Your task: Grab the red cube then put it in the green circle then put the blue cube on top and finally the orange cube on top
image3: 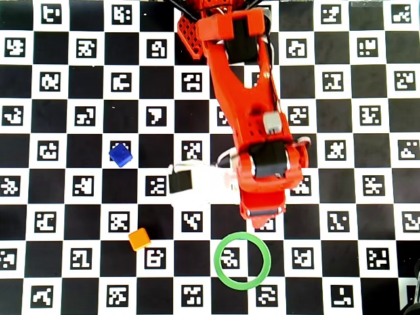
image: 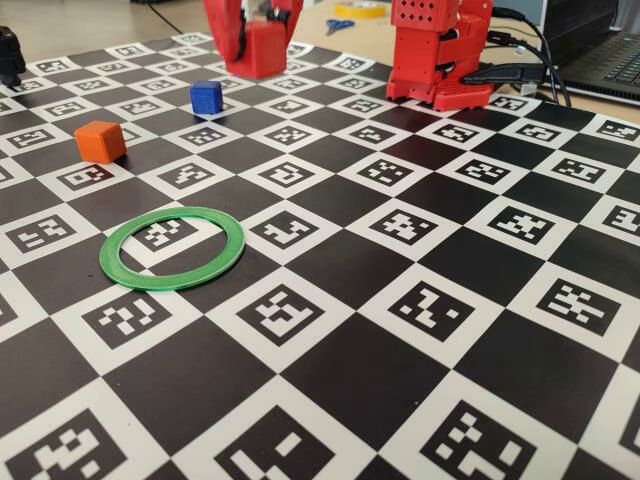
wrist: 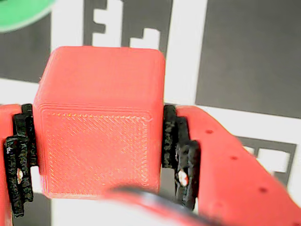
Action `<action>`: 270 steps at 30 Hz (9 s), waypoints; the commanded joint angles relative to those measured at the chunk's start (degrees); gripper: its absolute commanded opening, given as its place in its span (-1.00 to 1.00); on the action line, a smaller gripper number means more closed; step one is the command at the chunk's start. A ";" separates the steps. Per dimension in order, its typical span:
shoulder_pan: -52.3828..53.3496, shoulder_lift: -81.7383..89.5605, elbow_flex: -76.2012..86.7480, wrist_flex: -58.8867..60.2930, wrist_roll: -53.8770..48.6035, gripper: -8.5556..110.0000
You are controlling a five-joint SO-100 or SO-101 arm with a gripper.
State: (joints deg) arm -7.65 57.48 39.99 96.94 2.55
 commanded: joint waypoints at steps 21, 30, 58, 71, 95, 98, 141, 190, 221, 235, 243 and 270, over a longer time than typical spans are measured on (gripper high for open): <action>2.81 -21.80 -25.58 -9.23 -2.99 -0.68; 3.60 -25.40 -26.81 -10.81 -3.08 -0.68; 3.34 -29.36 -28.12 -13.18 -1.49 -0.61; 2.72 -29.44 -31.03 -10.72 1.23 -0.25; 3.34 -0.53 -6.24 -6.33 4.75 -0.15; 4.48 5.98 2.29 -7.73 4.57 -0.15; 45.44 40.96 48.96 -18.81 5.36 -0.15; 46.85 26.81 67.24 -40.69 5.80 -0.15; 47.55 24.43 63.98 -43.24 4.92 -0.44; 46.93 22.94 61.61 -41.13 2.37 -0.64; 44.91 24.79 60.38 -38.32 -1.32 -0.73; 21.27 34.63 48.08 -17.40 3.60 -0.78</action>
State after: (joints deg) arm 18.63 86.13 94.83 77.17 4.66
